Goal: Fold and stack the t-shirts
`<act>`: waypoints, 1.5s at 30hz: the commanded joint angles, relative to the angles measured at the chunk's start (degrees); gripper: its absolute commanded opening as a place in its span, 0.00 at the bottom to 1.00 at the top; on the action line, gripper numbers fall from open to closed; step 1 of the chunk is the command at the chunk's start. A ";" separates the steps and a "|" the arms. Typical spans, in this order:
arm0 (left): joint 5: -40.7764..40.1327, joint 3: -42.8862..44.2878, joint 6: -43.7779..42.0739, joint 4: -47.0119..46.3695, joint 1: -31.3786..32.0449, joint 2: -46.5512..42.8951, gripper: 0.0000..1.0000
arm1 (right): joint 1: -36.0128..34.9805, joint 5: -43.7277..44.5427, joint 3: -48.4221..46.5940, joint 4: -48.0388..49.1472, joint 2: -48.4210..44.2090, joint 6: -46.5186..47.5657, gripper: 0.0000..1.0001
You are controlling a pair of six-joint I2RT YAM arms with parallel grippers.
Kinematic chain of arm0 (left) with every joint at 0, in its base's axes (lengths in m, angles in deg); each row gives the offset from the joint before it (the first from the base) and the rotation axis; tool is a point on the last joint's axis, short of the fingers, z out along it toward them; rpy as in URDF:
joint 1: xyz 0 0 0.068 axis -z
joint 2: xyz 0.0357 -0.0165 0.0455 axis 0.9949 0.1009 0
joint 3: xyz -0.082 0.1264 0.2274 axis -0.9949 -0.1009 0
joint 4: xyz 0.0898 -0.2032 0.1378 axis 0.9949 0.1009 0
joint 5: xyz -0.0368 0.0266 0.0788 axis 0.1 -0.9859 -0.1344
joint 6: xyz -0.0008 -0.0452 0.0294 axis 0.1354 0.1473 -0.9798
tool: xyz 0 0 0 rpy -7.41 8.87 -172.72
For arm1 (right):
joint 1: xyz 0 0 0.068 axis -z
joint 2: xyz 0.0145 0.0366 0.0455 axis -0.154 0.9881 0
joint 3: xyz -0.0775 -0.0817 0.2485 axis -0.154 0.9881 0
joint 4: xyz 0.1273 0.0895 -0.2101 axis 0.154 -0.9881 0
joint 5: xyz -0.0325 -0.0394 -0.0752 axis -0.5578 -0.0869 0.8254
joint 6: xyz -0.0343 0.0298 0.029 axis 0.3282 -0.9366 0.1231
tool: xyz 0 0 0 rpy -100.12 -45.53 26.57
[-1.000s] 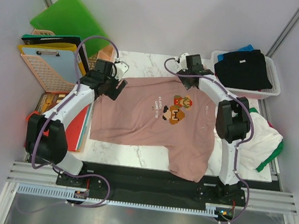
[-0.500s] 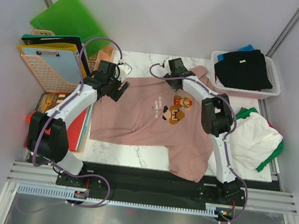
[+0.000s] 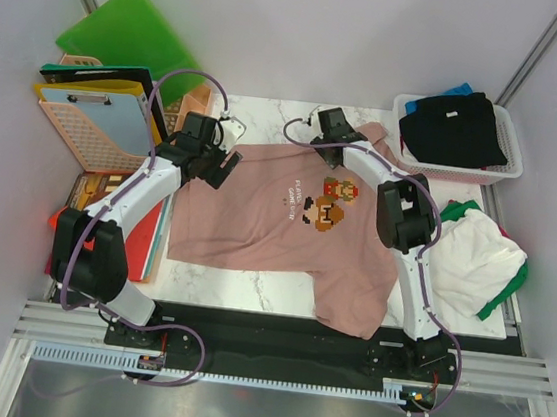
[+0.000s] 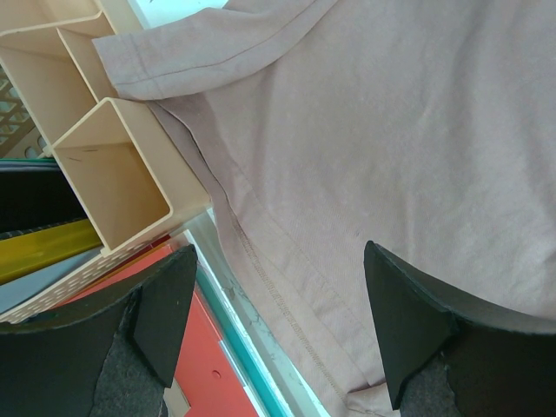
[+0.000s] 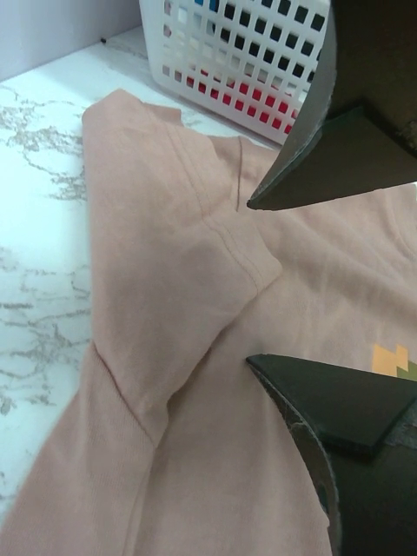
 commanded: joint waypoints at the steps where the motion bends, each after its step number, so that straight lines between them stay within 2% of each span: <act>1: -0.50 0.35 -1.71 -1.89 0.23 -0.07 0.84 | 0.58 3.11 -1.50 2.46 0.94 1.24 0.74; 11: -0.67 0.61 -1.97 -1.98 0.23 0.28 0.84 | 0.76 3.90 -5.02 2.81 4.55 2.03 0.71; 14: -0.85 0.61 -2.06 -1.98 0.23 0.45 0.84 | 0.67 3.81 -3.97 3.60 4.90 2.21 0.35; 15: -0.85 0.61 -1.98 -1.98 0.14 0.45 0.84 | 0.67 3.98 -3.18 3.95 4.90 1.94 0.01; 26: -0.32 0.61 -1.80 -1.98 0.32 1.59 0.84 | 0.67 5.21 2.98 8.43 -0.98 2.03 0.00; 33: -0.24 0.00 -1.62 -2.24 0.32 1.68 0.84 | -0.99 9.26 9.48 19.06 -5.47 5.98 0.00; 42: -0.41 -0.53 -1.71 -2.15 0.32 1.60 0.84 | -3.80 11.19 5.71 23.01 -1.96 7.47 0.00; 45: -0.41 -0.79 -1.80 -2.24 0.32 1.51 0.84 | -4.60 12.59 0.36 23.37 1.72 9.06 0.00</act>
